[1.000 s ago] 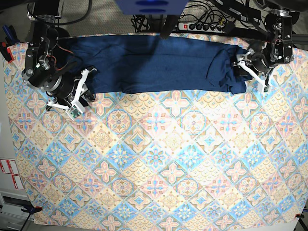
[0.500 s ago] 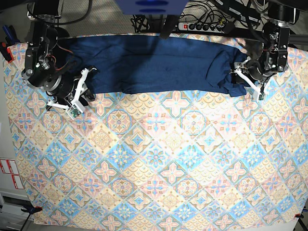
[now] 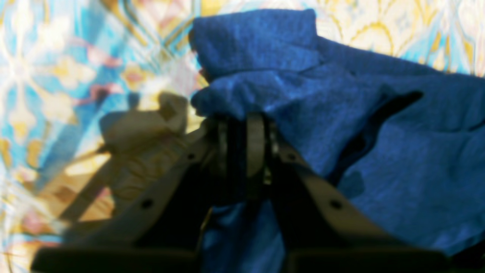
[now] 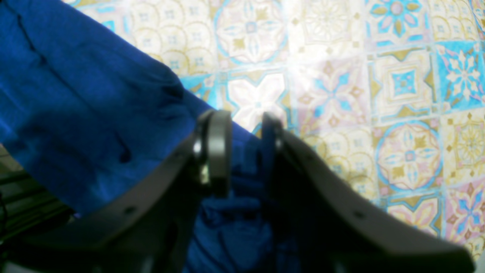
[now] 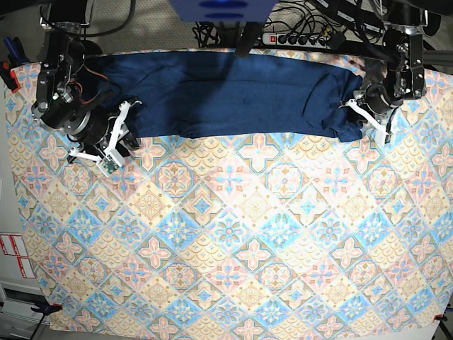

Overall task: Fold the T-shirt properly
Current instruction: 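Adjust the strip end with the left gripper, tucking the fabric, then grasp the strip end with the left gripper and fold it toward the middle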

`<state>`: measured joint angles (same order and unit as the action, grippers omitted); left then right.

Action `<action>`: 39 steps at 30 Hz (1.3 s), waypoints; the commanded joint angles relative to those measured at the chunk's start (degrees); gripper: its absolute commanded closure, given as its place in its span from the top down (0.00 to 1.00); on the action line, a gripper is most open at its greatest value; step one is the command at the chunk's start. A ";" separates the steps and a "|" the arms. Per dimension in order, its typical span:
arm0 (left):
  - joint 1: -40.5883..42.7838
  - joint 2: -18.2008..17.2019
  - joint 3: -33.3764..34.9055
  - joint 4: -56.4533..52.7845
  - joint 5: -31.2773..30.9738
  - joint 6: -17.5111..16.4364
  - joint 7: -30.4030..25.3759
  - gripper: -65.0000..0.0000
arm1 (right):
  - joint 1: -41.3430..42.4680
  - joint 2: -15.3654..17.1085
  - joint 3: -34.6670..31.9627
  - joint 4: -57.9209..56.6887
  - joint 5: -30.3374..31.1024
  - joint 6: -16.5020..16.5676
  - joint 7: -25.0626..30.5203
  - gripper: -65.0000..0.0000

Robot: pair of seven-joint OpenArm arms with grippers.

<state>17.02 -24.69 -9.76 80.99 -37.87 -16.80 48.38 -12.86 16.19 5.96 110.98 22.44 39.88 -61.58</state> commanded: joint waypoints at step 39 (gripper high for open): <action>4.92 9.79 -4.26 30.88 -0.07 -1.80 16.37 0.00 | 0.42 0.74 0.33 0.89 0.64 0.12 0.97 0.21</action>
<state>22.09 -14.44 -13.96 110.69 -37.10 -18.31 65.25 -12.88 16.21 5.96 110.98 22.55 39.88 -61.63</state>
